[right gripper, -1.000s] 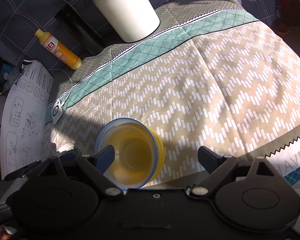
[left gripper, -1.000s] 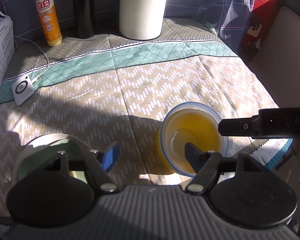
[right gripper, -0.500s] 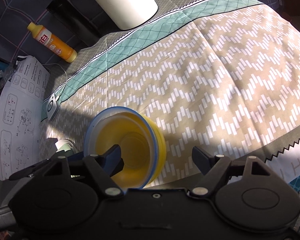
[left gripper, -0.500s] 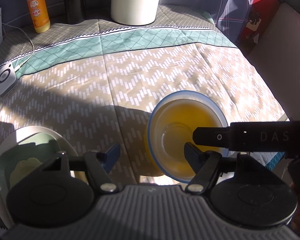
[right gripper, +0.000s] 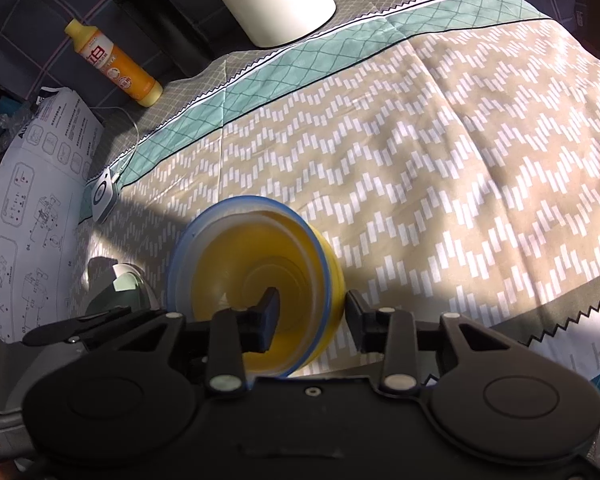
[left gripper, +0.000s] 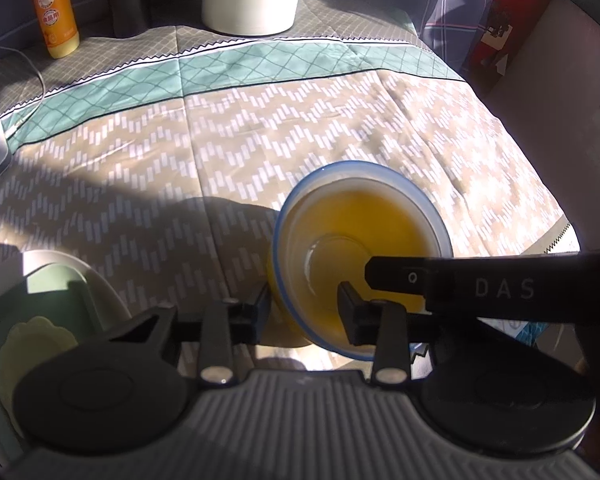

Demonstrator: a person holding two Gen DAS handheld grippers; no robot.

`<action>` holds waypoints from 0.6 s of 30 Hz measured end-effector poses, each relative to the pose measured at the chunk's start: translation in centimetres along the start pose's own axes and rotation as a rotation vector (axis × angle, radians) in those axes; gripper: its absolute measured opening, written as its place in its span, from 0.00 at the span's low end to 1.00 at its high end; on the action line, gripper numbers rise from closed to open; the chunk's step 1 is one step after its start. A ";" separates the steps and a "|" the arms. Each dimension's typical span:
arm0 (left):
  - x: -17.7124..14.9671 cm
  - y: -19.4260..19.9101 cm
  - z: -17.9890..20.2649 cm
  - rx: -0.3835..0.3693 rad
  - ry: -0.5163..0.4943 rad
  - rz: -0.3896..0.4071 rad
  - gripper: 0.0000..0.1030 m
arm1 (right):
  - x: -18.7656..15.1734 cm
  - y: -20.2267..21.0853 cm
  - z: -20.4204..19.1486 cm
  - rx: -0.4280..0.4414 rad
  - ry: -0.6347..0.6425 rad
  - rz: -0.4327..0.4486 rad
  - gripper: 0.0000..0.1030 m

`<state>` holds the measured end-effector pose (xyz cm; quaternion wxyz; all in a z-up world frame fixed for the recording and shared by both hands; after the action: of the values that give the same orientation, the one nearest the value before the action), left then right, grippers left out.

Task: Organize plates and bowls
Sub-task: 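Lift the nested bowls with both tools and carry them toward the plate stack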

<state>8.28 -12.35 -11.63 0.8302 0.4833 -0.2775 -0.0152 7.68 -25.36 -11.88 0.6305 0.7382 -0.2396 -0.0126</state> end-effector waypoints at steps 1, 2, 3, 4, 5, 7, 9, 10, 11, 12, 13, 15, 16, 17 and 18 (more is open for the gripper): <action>0.0 0.0 0.1 0.003 -0.006 0.001 0.31 | 0.0 -0.1 0.0 -0.011 -0.002 -0.001 0.35; 0.1 0.0 0.2 0.006 -0.011 0.001 0.31 | 0.0 -0.3 -0.1 -0.015 -0.005 -0.002 0.35; 0.1 0.0 0.2 0.010 -0.015 0.000 0.32 | 0.0 -0.3 0.0 -0.018 -0.006 -0.002 0.35; 0.1 0.0 0.1 0.009 -0.012 0.000 0.32 | 0.1 -0.3 0.1 -0.021 -0.006 -0.001 0.36; 0.2 -0.1 0.0 0.002 0.002 0.000 0.33 | 0.1 -0.3 0.1 -0.020 -0.003 0.000 0.36; 0.2 -0.1 -0.4 -0.012 0.026 0.007 0.33 | 0.3 -0.4 0.0 -0.014 -0.001 0.000 0.35; 0.2 -0.1 -0.6 -0.021 0.037 0.010 0.34 | 0.4 -0.4 0.0 -0.013 0.001 -0.001 0.34; 0.1 -0.1 -0.7 -0.021 0.037 0.012 0.35 | 0.5 -0.4 0.0 -0.014 0.004 -0.002 0.33; 0.2 -0.1 -0.7 -0.021 0.036 0.012 0.36 | 0.6 -0.4 0.0 -0.016 0.009 -0.002 0.32; 0.1 -0.1 -0.7 -0.020 0.034 0.012 0.36 | 0.5 -0.4 0.0 -0.020 0.012 -0.002 0.32; 0.1 -0.1 -0.6 -0.016 0.028 0.011 0.36 | 0.5 -0.5 0.1 -0.024 0.019 -0.004 0.32; 0.0 0.0 -0.3 0.000 0.011 0.009 0.32 | 0.3 -0.4 0.0 -0.037 0.028 -0.005 0.32; 0.0 0.1 -0.3 0.005 0.010 0.006 0.28 | 0.3 -0.4 0.0 -0.043 0.034 -0.005 0.32; -0.1 0.1 -0.3 0.010 0.012 0.003 0.26 | 0.2 -0.3 0.0 -0.046 0.035 -0.005 0.32; -0.1 0.2 -0.4 0.013 0.015 0.001 0.24 | 0.2 -0.3 0.0 -0.045 0.033 -0.007 0.32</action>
<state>8.30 -11.90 -11.66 0.8291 0.4887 -0.2715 -0.0095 7.96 -25.41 -12.11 0.6507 0.7249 -0.2260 -0.0081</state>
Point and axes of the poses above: each gripper's, at about its wrist camera, not at the fingertips, and y roughly against the way its jaws point, z to its right, x to its top, the point moved 8 cm from there along -y, roughly the way its jaws point, and after that the axes turned 13 degrees about -x, right-handed, at the moved point
